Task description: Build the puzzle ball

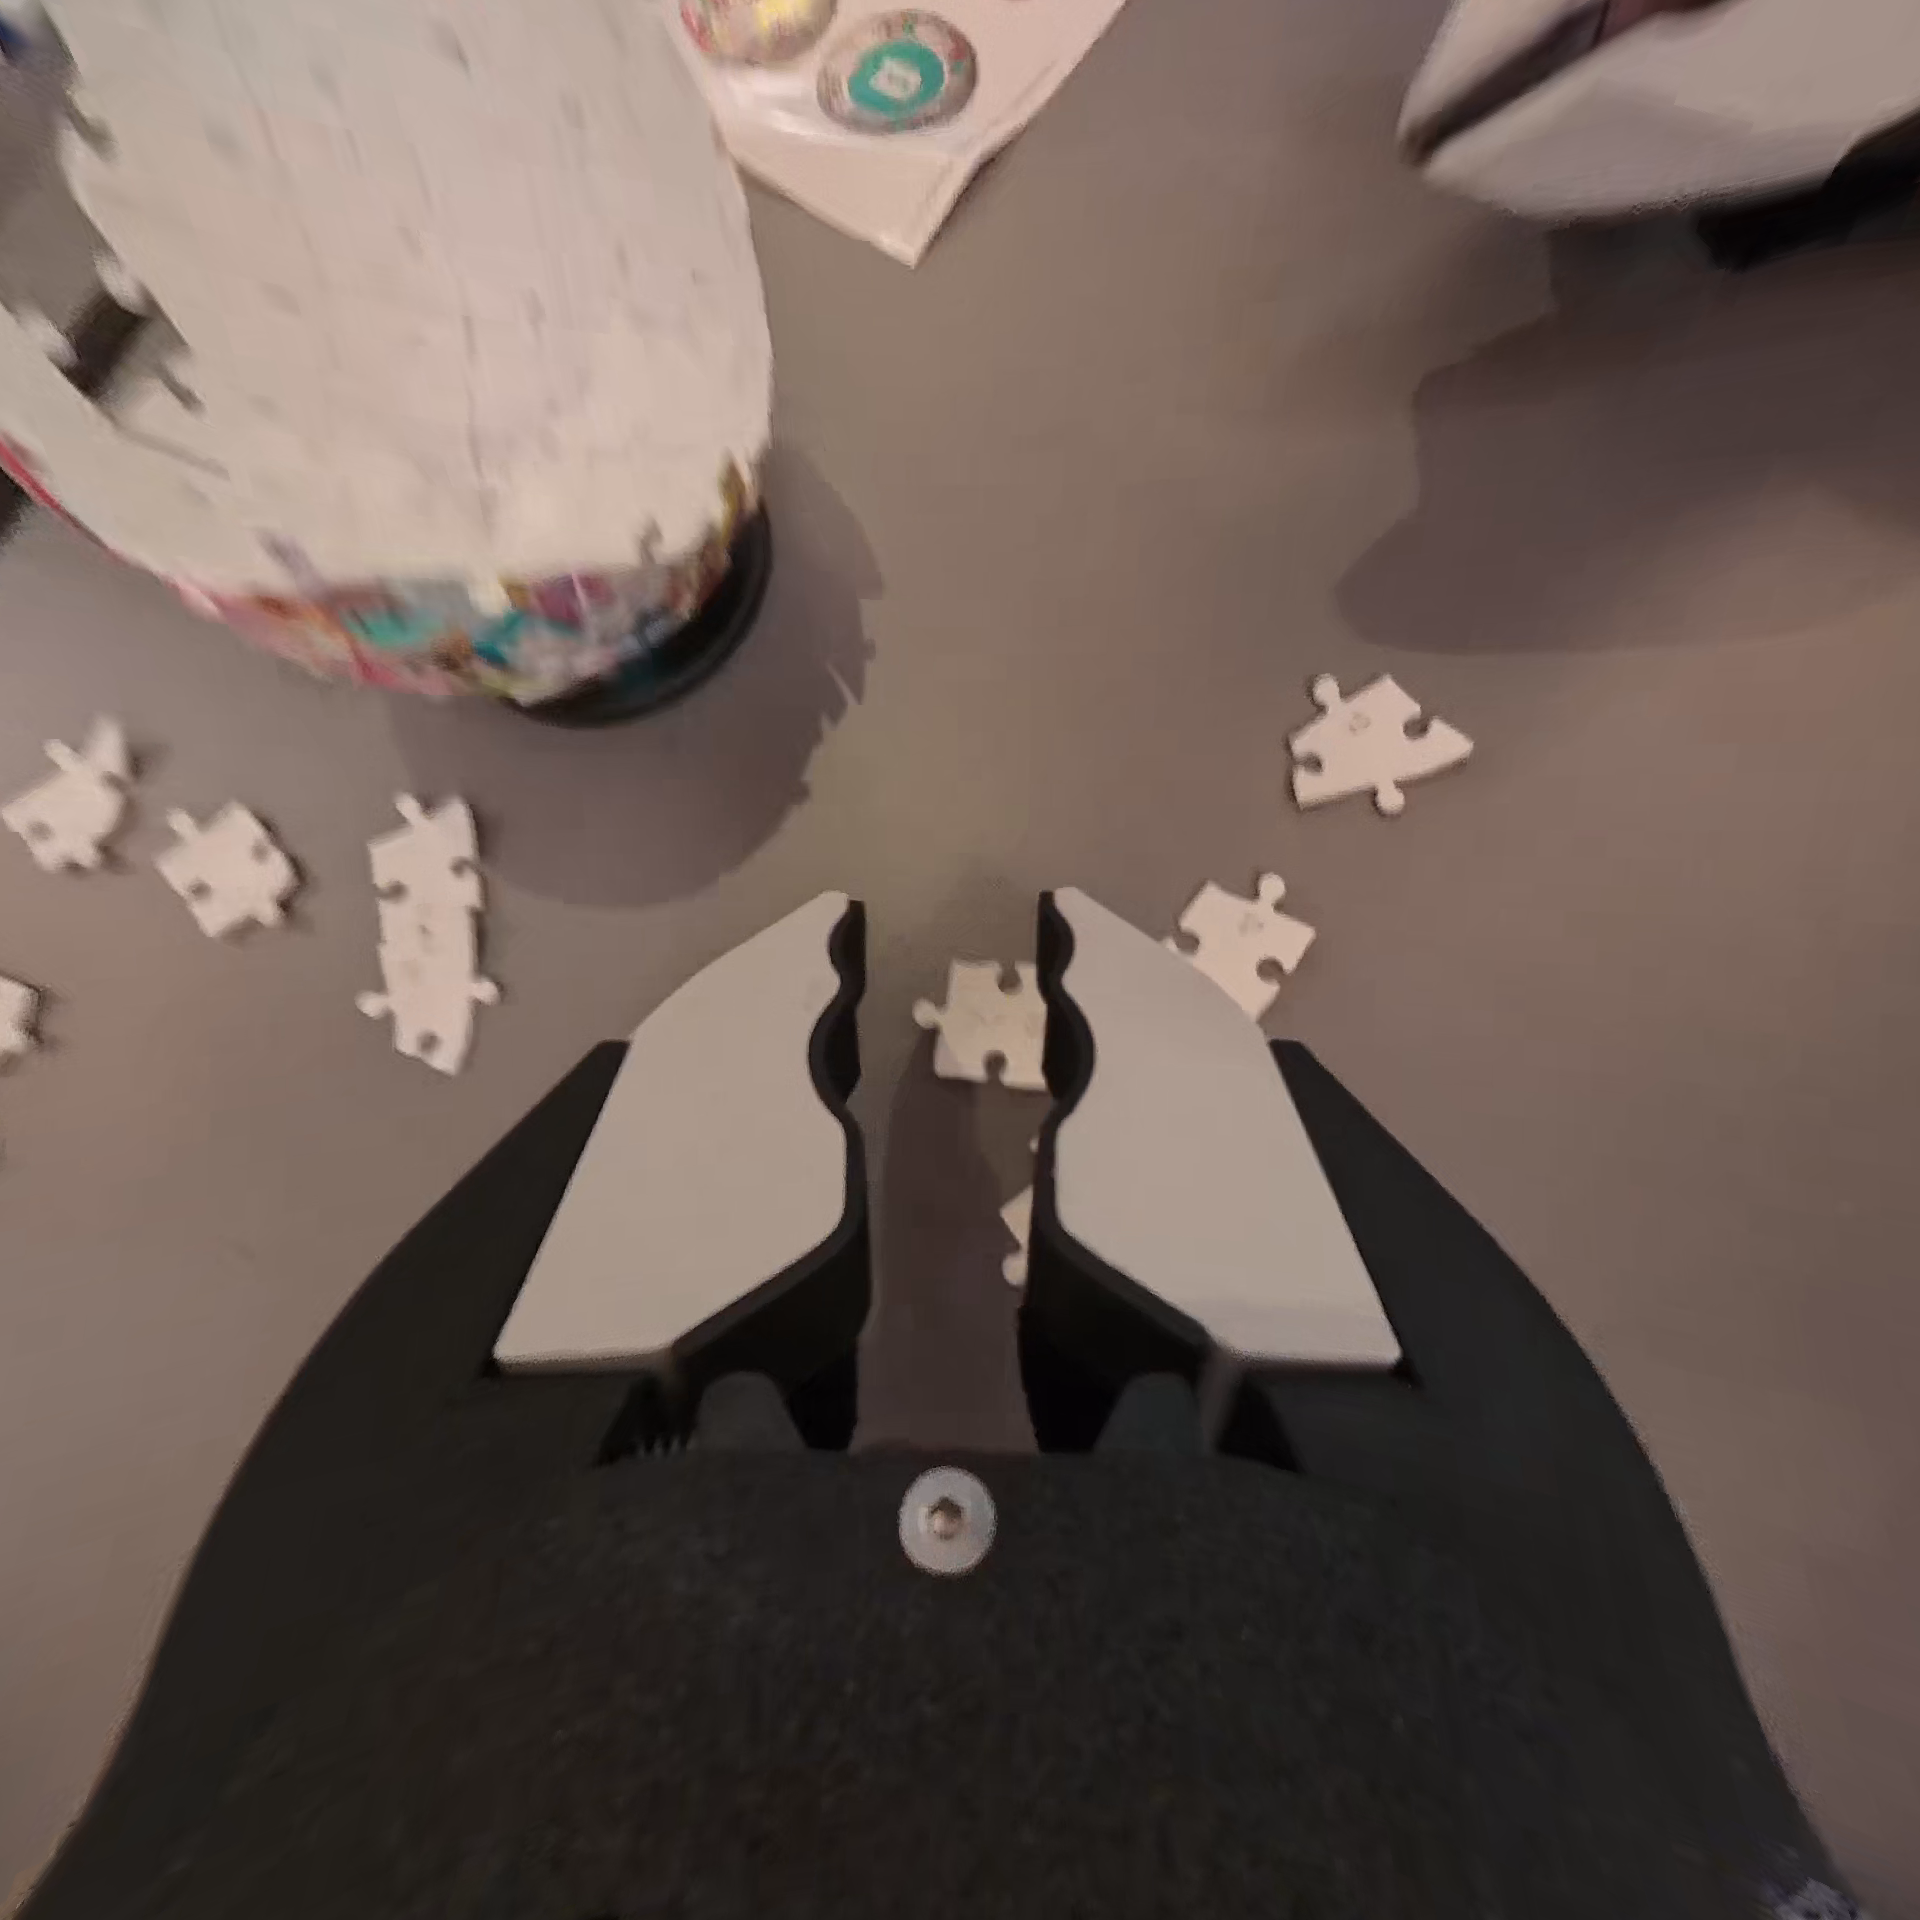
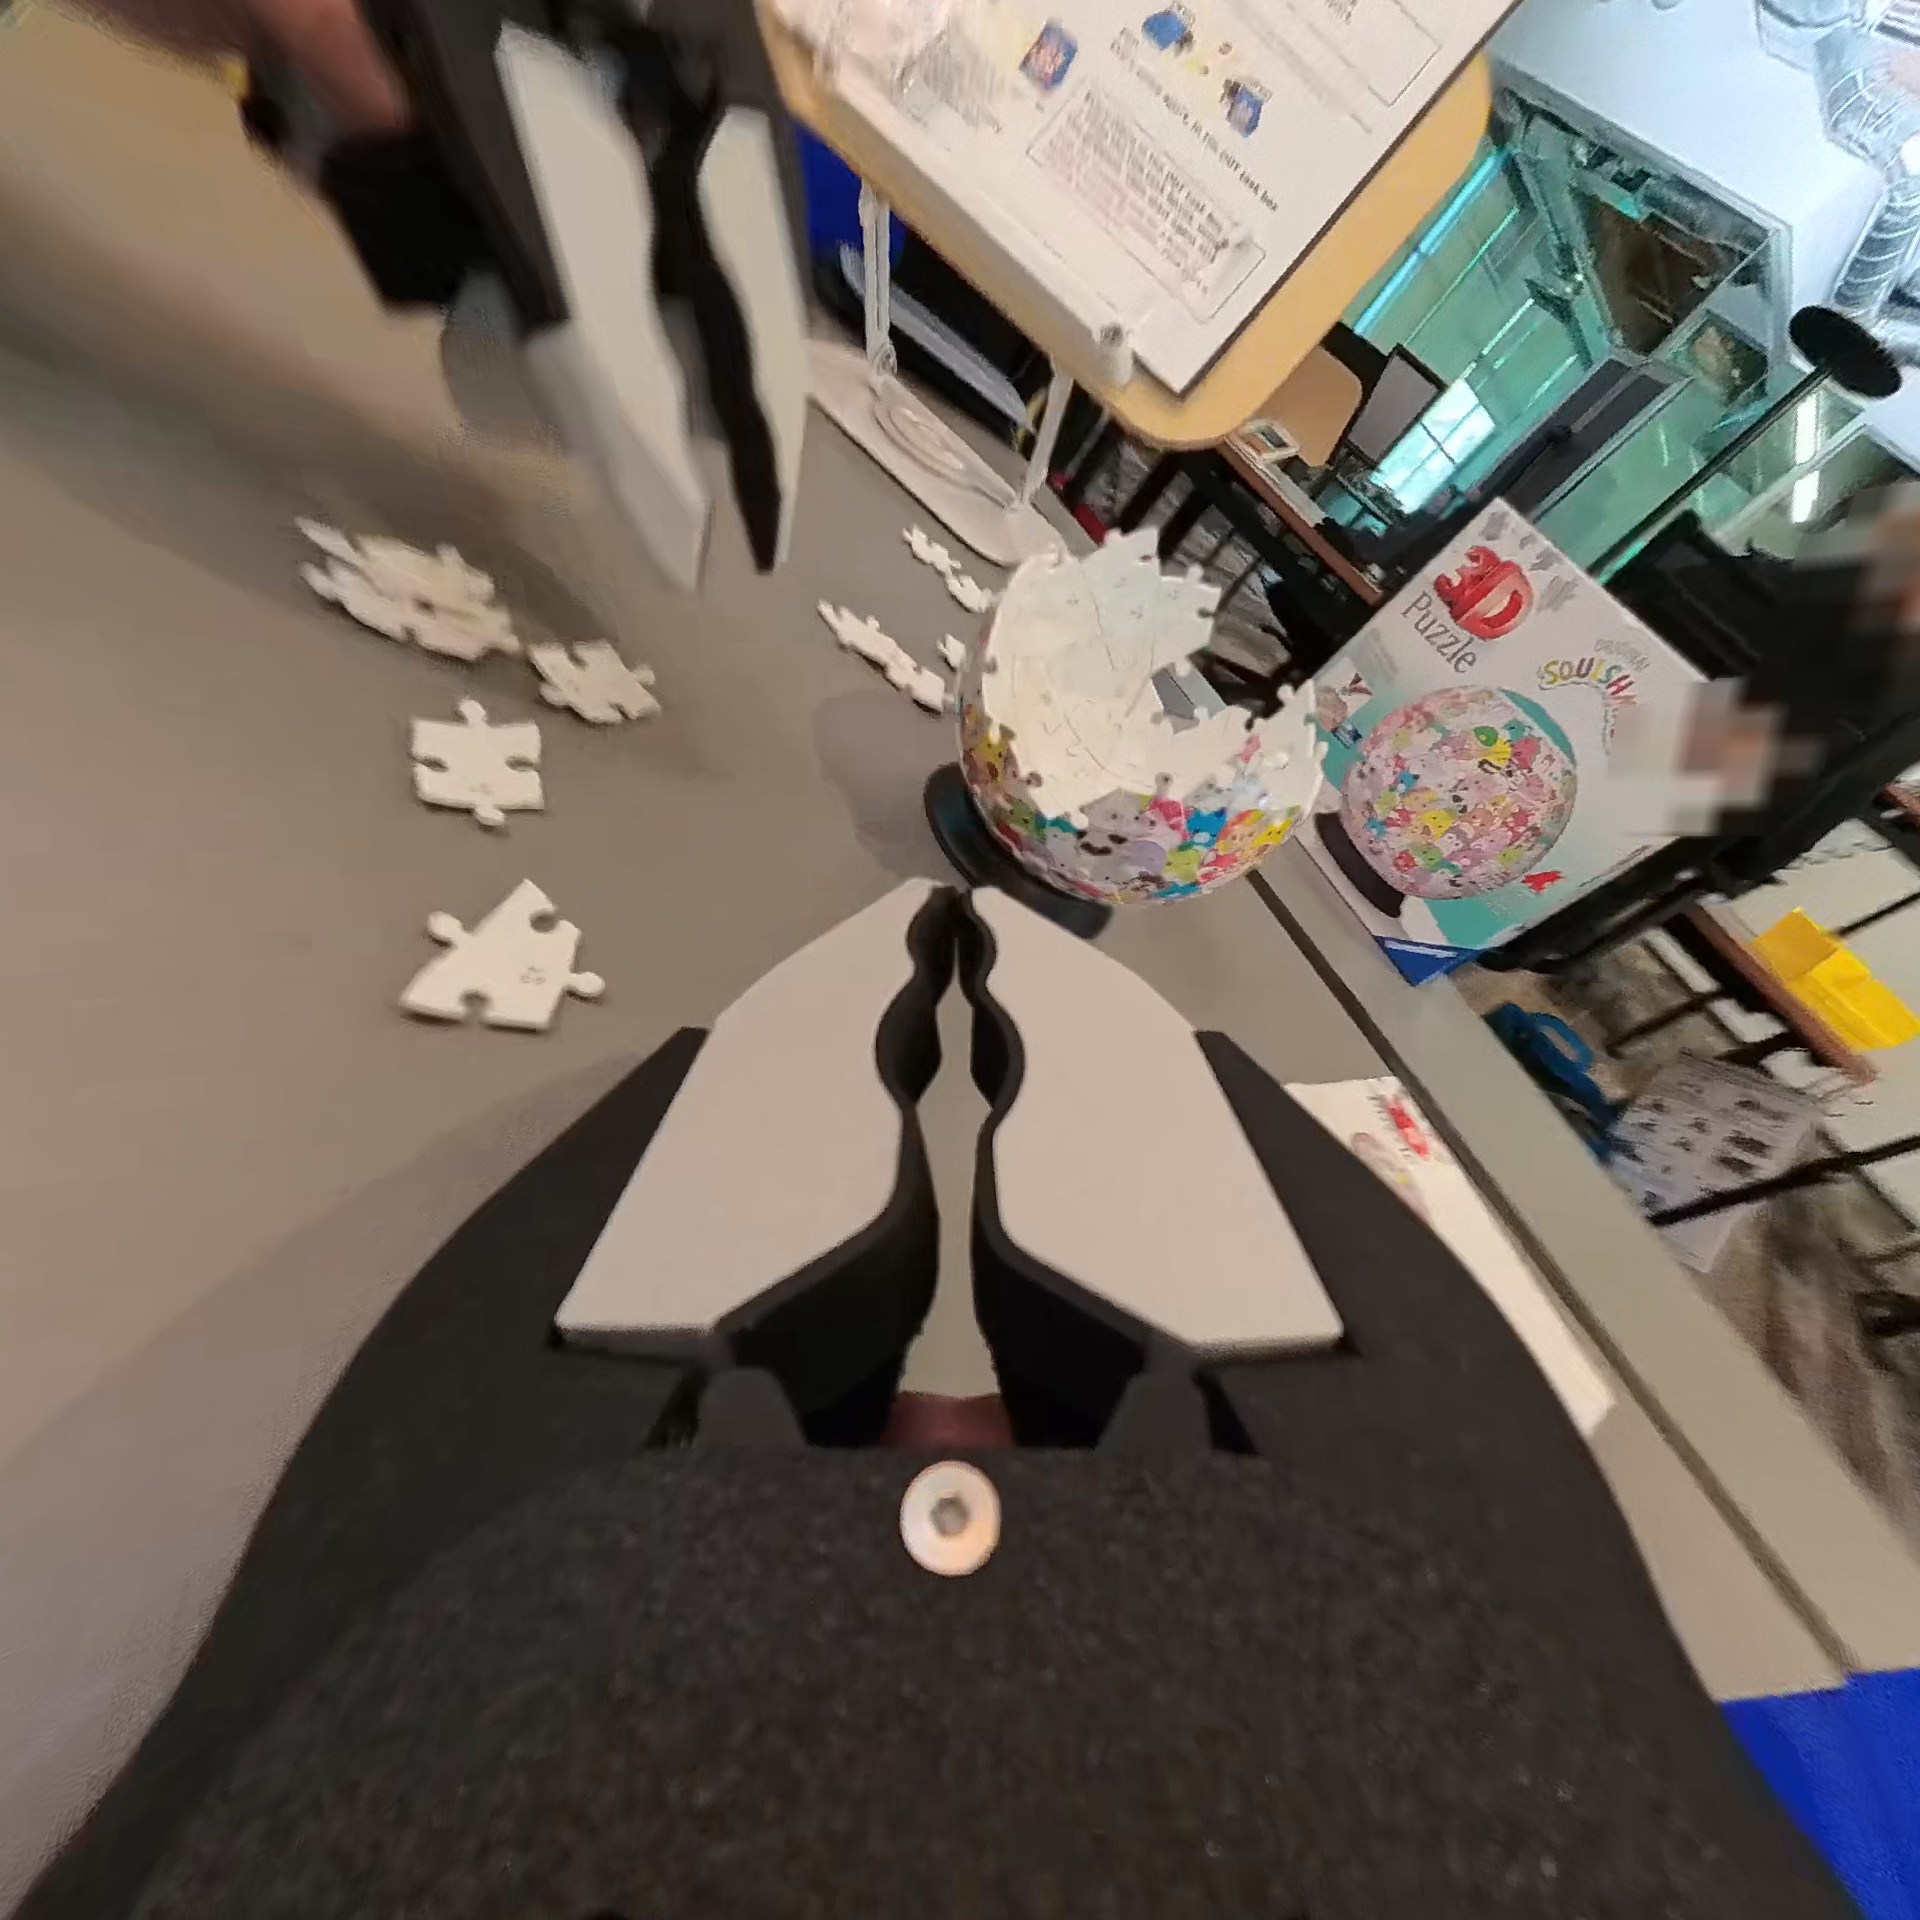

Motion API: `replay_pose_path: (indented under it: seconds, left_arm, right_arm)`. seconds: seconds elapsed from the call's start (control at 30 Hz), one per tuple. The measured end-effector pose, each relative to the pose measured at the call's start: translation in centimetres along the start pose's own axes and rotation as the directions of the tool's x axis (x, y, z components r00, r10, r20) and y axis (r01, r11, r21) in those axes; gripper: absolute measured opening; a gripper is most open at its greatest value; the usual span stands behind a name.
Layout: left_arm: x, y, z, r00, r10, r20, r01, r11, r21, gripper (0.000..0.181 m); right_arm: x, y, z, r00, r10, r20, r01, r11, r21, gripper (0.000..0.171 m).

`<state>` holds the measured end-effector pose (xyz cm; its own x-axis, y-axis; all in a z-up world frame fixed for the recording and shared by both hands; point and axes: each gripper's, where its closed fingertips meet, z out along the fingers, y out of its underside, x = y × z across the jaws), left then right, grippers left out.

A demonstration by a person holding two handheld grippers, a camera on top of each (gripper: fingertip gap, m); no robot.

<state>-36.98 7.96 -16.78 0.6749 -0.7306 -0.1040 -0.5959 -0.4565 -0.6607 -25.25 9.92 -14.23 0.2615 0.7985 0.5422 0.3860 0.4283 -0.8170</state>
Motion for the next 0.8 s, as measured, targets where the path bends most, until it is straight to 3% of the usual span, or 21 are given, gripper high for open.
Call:
replay_pose_path:
  seconds: [0.17,0.3,0.5,0.8]
  left_arm:
    - [-3.8,-4.8,0.4,0.992,0.068,0.11,-0.053,0.991,-0.127,0.0]
    - [-5.3,-7.3,2.9,0.996,0.079,0.046,-0.061,0.949,-0.31,0.0]
    - [-6.3,-6.3,5.8,0.993,0.086,-0.076,-0.114,0.827,-0.551,0.0]
    - [-5.3,-4.6,5.7,0.979,0.123,-0.16,-0.197,0.745,-0.637,0.0]
  right_arm:
    - [0.0,0.7,4.9,0.955,-0.29,-0.065,0.28,0.951,-0.135,0.0]
    - [0.1,1.1,8.7,0.897,-0.437,-0.061,0.418,0.885,-0.204,0.0]
    - [0.6,1.3,10.5,0.904,-0.424,-0.058,0.402,0.888,-0.224,0.0]
    - [1.2,1.7,11.2,0.904,-0.422,-0.063,0.397,0.886,-0.24,0.0]
